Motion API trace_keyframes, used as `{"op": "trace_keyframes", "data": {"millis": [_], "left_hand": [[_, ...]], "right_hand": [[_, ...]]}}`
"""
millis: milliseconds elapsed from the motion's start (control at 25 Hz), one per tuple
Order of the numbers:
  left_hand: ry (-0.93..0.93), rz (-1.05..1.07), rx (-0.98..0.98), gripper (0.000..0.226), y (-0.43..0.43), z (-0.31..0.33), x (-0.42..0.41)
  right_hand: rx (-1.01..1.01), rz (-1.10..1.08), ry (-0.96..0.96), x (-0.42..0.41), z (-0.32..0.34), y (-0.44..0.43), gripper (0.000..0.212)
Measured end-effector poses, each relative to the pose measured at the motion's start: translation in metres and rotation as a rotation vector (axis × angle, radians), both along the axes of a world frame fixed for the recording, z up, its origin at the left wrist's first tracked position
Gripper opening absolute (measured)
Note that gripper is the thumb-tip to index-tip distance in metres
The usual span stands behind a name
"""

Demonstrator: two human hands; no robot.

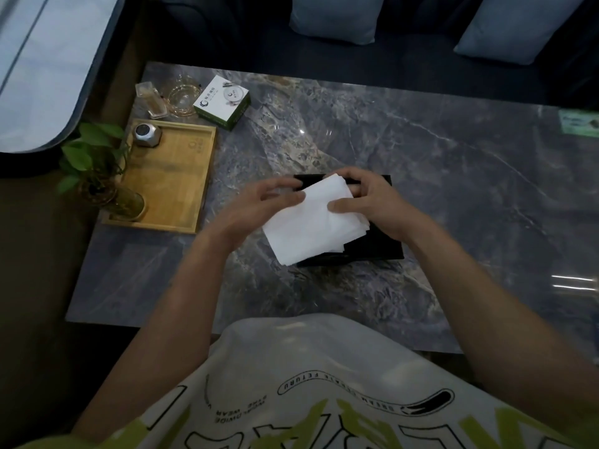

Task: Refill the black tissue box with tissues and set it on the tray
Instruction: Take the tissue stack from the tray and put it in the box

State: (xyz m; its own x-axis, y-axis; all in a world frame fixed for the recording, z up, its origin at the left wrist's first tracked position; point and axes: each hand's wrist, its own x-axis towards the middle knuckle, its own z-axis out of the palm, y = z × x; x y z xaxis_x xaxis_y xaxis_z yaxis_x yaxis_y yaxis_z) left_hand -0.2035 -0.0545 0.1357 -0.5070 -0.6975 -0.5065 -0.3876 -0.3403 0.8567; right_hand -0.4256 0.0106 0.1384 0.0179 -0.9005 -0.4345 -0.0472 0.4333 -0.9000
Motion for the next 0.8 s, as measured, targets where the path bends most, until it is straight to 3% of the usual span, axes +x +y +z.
{"op": "trace_keyframes", "data": {"millis": [120, 280, 400, 560, 680, 800], "left_hand": [[0.032, -0.072, 0.047, 0.025, 0.004, 0.0, -0.004], [0.13, 0.128, 0.127, 0.019, 0.006, -0.006, -0.006], [0.104, 0.09, 0.173, 0.024, 0.009, -0.01, -0.008], [0.115, 0.097, 0.202, 0.025, 0.014, -0.015, -0.016], [0.119, 0.177, 0.205, 0.021, 0.016, -0.024, -0.022], [0.056, 0.188, 0.247, 0.02, 0.023, -0.035, -0.031]], "right_hand": [[-0.031, -0.09, -0.093, 0.003, 0.001, -0.003, 0.042], [0.03, -0.234, -0.322, 0.007, -0.015, 0.008, 0.037], [0.073, -0.276, -0.255, 0.012, -0.026, 0.017, 0.042], [0.069, -0.372, -0.276, 0.013, -0.032, 0.021, 0.032], [0.113, -0.301, -0.296, 0.013, -0.04, 0.026, 0.032], [0.108, -0.249, -0.188, 0.01, -0.05, 0.032, 0.037]]}}
